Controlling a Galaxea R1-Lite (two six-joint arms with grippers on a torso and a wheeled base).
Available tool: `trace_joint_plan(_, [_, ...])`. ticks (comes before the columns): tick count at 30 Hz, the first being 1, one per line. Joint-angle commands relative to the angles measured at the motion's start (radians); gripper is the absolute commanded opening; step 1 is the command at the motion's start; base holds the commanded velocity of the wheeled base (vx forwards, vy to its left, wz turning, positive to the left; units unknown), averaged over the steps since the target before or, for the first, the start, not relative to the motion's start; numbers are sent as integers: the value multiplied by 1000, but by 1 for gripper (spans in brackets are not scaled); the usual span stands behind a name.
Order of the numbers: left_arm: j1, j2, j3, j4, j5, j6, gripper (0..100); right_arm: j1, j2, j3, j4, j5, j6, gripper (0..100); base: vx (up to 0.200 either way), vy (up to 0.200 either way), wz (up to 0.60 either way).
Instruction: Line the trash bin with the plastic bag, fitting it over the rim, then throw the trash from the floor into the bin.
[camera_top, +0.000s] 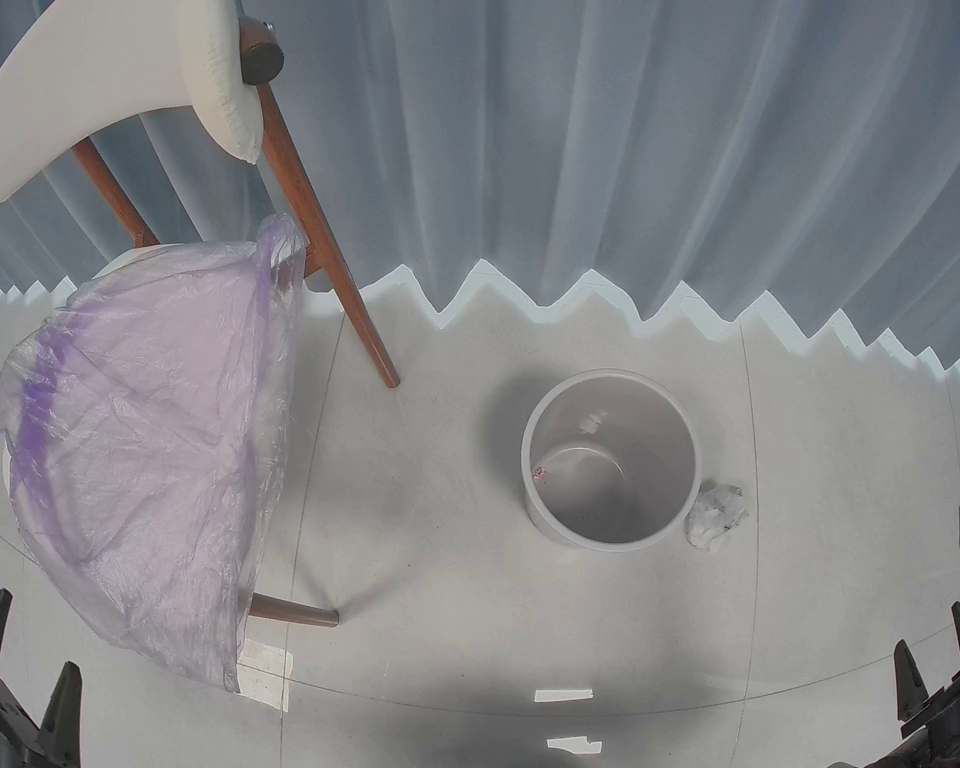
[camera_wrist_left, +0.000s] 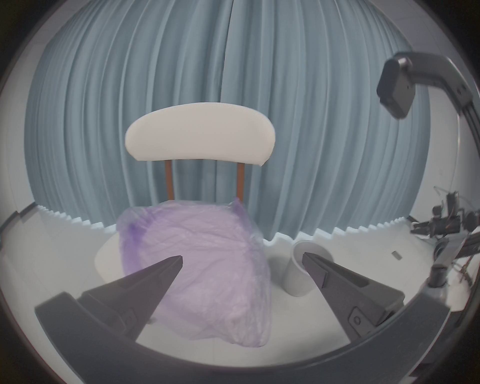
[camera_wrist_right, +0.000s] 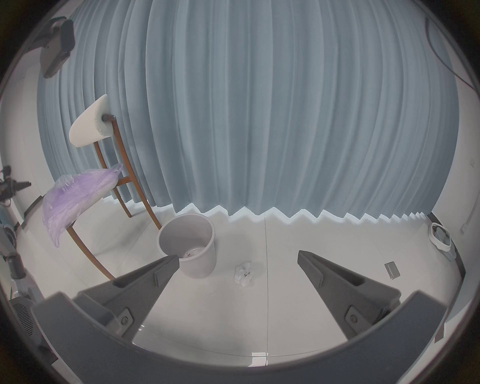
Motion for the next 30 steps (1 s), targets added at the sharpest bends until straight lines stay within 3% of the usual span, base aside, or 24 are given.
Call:
trace_joint_plan(1, [-77,410,-273,40,-141,-43,100,0,-9,16,0,0,0,100,0,0,0])
trace_joint_plan(5, [-176,522,-324,-14,-294,-30,100,0,-12,15,0,0,0,100,0,0,0])
trace_joint_plan(7, [-211,571,-327,-37,-328,-23,100,0,-15,16,0,0,0,100,0,0,0])
trace_joint_plan(11, [-226,657,-329,-55,-330,-2,100,0,-15,16,-1,-2,1,100,0,0,0])
trace_joint_plan(14, [-231,821,-347,-115,-302,127,100,0,-17,16,-1,-2,1,100,0,0,0])
trace_joint_plan(16, [-231,868,-369,-147,-257,161,100,0,-17,16,-1,-2,1,100,0,0,0])
trace_joint_plan(17, [-245,930,-405,-182,-142,178,100,0,-17,16,-1,-2,1,100,0,0,0])
trace_joint_plan(18, [-245,930,-405,-182,-142,178,100,0,-17,16,-1,-2,1,100,0,0,0])
trace_joint_plan(21, [-429,1014,-481,-185,193,159,100,0,-17,16,-3,-5,4,100,0,0,0])
trace_joint_plan(23, [-438,1019,-481,-184,220,158,100,0,-17,18,-3,-5,7,100,0,0,0])
trace_joint_plan(24, [-473,1049,-477,-182,376,165,100,0,-17,18,-4,-6,10,100,0,0,0])
trace_joint_plan(30, [-565,1112,-488,-190,450,210,100,0,-17,18,-4,-6,10,100,0,0,0])
